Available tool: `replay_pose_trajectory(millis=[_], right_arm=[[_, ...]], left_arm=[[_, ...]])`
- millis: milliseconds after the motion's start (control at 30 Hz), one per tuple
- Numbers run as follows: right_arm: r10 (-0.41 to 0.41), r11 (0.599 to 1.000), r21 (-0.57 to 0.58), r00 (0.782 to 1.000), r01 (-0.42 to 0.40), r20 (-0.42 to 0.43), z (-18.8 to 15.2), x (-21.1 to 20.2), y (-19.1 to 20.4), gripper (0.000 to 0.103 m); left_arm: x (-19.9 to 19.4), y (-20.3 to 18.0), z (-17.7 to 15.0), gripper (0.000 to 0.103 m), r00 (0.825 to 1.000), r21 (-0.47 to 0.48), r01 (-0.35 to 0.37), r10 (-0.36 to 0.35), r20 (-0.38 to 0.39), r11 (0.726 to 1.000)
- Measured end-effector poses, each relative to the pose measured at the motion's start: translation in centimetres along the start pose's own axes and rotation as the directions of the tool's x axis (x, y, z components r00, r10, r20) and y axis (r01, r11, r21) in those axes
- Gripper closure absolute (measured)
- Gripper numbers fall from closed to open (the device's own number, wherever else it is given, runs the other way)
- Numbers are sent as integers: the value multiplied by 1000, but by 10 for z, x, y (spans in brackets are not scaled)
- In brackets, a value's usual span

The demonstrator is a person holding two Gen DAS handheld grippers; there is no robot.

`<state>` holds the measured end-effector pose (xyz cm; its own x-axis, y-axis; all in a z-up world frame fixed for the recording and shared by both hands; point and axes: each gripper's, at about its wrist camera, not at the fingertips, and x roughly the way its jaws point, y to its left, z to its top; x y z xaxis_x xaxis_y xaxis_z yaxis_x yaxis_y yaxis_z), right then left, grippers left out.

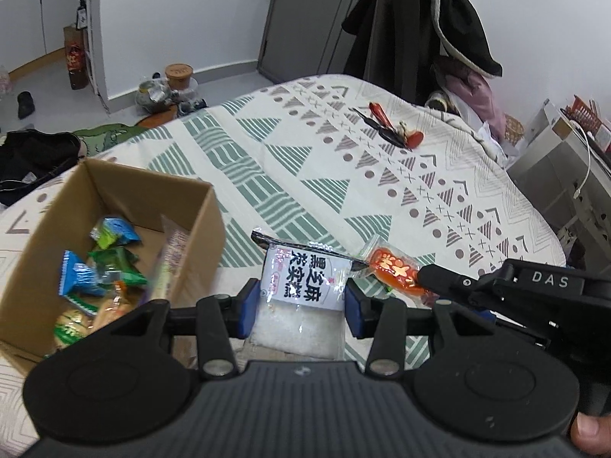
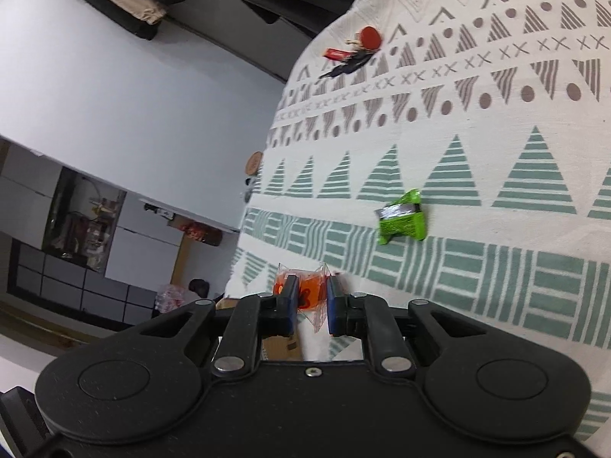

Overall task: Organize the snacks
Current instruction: 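Carry the white rice-cake pack and orange candy over the cardboard box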

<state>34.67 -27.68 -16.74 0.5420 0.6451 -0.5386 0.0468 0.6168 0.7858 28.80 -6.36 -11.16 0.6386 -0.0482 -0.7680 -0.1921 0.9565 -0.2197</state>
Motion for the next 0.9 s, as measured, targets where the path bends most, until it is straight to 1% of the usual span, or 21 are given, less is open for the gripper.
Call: replay_pose_trajectory(millis=[200, 433, 700, 900], right_arm=[[55, 998, -34, 998, -55, 6, -8, -7, 21, 89], [86, 993, -79, 996, -86, -1, -21, -9, 44, 89], [98, 988, -122, 995, -96, 4, -37, -9, 66, 89], [99, 986, -133, 995, -97, 11, -45, -3, 76, 89]], left_arm=[[-23, 12, 0, 58, 999, -9, -21, 21, 35, 1000], [-45, 33, 2, 59, 997, -34, -41, 43, 63, 999], [-60, 59, 6, 59, 995, -67, -44, 50, 85, 997], [-62, 80, 7, 59, 995, -95, -43, 51, 88, 995]])
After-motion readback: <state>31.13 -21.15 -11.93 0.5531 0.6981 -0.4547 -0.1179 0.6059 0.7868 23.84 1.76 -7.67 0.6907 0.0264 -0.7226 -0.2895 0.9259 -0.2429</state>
